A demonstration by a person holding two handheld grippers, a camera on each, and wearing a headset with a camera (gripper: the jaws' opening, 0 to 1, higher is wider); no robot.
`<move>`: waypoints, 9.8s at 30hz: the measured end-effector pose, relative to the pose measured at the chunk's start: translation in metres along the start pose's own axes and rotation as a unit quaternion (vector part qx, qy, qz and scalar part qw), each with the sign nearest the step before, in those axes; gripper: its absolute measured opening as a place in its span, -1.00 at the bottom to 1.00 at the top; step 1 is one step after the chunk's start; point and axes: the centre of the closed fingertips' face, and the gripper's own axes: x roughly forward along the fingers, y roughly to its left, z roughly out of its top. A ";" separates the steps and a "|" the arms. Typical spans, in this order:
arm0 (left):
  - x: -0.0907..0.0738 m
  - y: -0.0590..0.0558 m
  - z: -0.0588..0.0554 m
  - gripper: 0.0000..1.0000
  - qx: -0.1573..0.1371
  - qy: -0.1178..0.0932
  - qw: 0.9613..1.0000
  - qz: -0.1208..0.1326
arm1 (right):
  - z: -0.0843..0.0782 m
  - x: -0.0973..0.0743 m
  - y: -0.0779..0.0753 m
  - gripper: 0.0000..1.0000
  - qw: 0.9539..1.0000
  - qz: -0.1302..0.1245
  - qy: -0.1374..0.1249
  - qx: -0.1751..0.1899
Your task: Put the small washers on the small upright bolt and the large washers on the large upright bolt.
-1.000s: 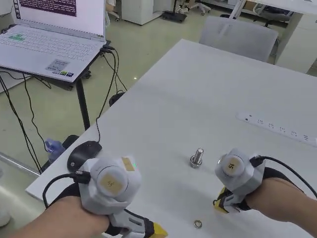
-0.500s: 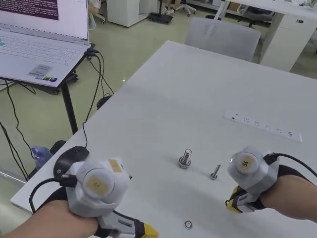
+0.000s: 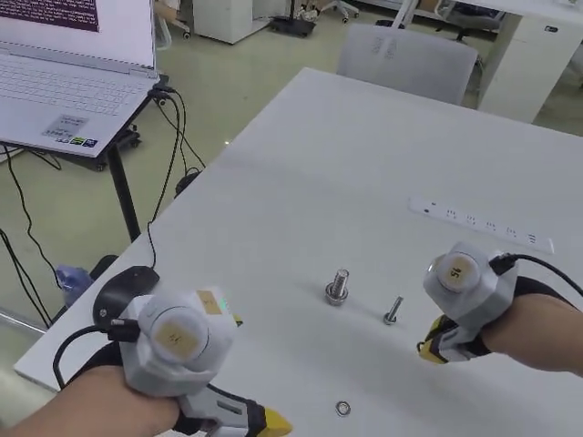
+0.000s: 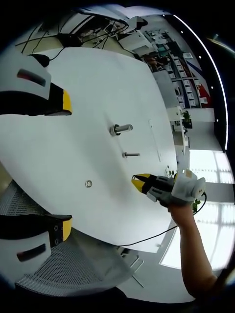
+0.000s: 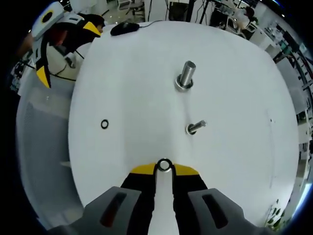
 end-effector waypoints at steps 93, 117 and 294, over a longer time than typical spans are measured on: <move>0.007 0.007 -0.020 0.65 0.019 0.038 0.999 0.015 | 0.039 0.049 -0.039 -0.74 0.997 0.021 0.041 -0.056; 0.007 0.001 -0.019 0.61 0.019 0.038 0.999 0.009 | 0.041 0.049 -0.037 -0.56 0.997 0.021 0.034 -0.067; -0.009 -0.011 -0.004 0.48 0.033 0.016 0.999 -0.006 | 0.015 0.008 0.039 -0.73 0.998 0.017 -0.012 -0.058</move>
